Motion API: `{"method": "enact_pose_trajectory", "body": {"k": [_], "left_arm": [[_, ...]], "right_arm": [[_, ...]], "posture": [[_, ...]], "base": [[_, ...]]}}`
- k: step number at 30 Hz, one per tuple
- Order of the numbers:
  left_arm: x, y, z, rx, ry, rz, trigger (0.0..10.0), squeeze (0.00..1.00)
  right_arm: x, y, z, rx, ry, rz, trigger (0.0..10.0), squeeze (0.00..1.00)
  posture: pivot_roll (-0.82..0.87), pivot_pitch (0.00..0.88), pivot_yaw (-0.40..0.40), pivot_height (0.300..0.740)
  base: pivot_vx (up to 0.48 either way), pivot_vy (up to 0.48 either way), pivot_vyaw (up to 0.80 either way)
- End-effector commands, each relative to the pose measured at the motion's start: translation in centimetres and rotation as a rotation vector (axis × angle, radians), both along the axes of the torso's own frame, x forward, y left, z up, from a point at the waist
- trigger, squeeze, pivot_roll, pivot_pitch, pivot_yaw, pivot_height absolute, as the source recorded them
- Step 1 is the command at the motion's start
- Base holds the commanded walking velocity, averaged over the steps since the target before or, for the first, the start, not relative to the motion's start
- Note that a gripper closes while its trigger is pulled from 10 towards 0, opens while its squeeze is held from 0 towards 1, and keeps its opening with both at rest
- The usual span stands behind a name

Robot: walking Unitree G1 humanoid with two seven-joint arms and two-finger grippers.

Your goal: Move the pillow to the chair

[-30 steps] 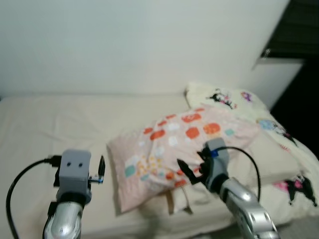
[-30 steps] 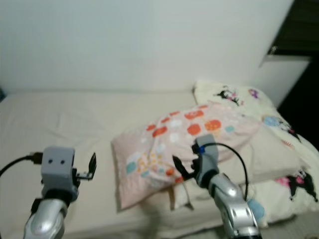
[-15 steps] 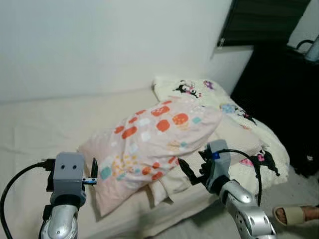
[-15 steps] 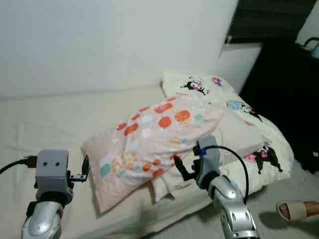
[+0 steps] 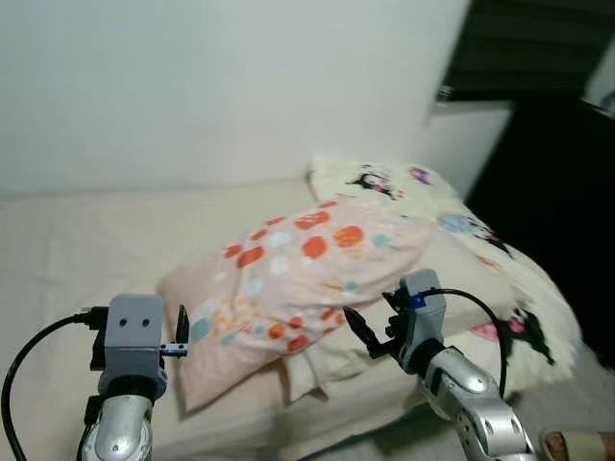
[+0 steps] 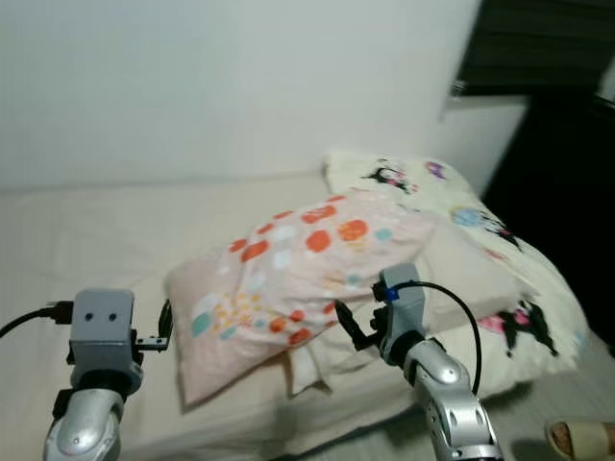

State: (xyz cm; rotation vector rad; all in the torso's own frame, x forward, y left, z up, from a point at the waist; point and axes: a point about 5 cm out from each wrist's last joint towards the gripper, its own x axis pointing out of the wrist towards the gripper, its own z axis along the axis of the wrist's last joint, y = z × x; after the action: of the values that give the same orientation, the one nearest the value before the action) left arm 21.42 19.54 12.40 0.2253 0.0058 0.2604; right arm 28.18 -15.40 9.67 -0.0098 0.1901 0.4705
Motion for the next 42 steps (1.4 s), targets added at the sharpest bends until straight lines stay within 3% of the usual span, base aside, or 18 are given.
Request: {"method": "enact_pose_trajectory", "body": {"k": [1, 11, 25, 42], "left_arm": [[-0.03, -0.31, -0.41, -0.002, 0.02, -0.006, 10.0, 0.0], [0.02, -0.49, -0.55, -0.009, 0.021, -0.008, 10.0, 0.0], [0.17, -0.62, -0.55, -0.022, 0.018, -0.009, 10.0, 0.0], [0.33, -0.49, -0.35, -0.04, -0.001, -0.012, 10.0, 0.0]], "right_arm": [[-0.08, -0.29, 0.0, -0.002, -0.003, 0.005, 10.0, 0.0], [-0.15, -0.3, -0.1, 0.007, 0.01, 0.021, 10.0, 0.0], [0.02, -0.54, -0.28, 0.011, 0.032, 0.004, 10.0, 0.0], [0.16, -0.76, -0.57, 0.048, 0.076, -0.018, 10.0, 0.0]], "posture": [[0.07, 0.0, -0.115, 0.74], [0.07, 0.0, -0.122, 0.74], [0.07, 0.0, -0.126, 0.74], [0.07, 0.0, -0.124, 0.74]], "base": [[0.0, -0.341, 0.8], [0.0, -0.339, 0.8], [0.0, -0.332, 0.0], [0.0, 0.0, 0.0]]}}
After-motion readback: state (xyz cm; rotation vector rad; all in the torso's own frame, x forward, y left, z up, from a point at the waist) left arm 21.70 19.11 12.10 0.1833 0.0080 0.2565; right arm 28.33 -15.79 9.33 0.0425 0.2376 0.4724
